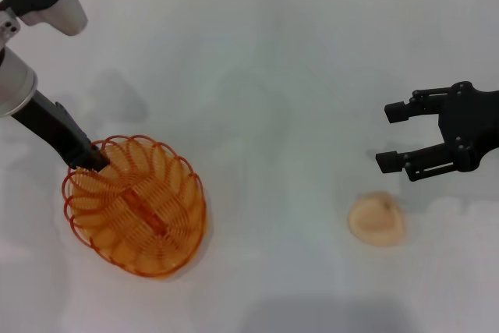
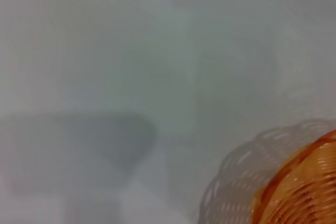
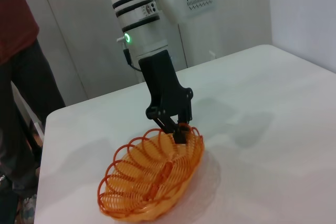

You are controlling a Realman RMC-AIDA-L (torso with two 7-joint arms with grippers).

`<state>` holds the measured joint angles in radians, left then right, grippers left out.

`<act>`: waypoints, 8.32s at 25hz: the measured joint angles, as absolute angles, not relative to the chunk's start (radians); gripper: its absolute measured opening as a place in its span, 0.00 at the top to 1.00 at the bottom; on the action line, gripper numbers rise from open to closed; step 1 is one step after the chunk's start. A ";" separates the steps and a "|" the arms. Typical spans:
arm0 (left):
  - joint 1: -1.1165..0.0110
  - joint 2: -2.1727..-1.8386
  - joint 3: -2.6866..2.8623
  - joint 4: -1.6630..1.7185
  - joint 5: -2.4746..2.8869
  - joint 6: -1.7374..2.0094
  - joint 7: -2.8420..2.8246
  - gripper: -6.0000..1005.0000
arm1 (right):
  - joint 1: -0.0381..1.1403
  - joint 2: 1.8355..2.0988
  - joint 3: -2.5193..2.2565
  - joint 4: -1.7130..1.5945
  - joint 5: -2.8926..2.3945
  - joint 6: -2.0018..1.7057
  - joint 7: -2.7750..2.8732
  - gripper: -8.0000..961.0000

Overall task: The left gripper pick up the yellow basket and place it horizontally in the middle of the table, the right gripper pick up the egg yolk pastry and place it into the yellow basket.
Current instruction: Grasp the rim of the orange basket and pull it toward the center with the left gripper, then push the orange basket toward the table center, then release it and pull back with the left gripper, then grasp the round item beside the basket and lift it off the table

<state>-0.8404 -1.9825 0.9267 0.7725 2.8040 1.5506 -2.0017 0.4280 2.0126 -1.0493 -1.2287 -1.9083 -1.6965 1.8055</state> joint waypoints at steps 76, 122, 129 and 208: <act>-0.651 -2.045 0.779 0.947 2.547 1.732 -2.637 0.91 | 0.467 2.013 -1.054 -1.232 -1.879 -1.715 1.807 0.12; -0.683 -2.075 0.829 0.845 2.522 1.607 -2.630 0.90 | 0.468 2.013 -1.077 -1.229 -1.867 -1.711 1.798 0.12; -0.686 -2.074 0.838 0.831 2.523 1.594 -2.625 0.90 | 0.468 2.013 -1.077 -1.225 -1.867 -1.708 1.798 0.12; -0.624 -1.912 0.619 0.874 2.115 1.782 -2.064 0.21 | 0.470 2.011 -1.069 -1.249 -1.854 -1.701 1.849 0.12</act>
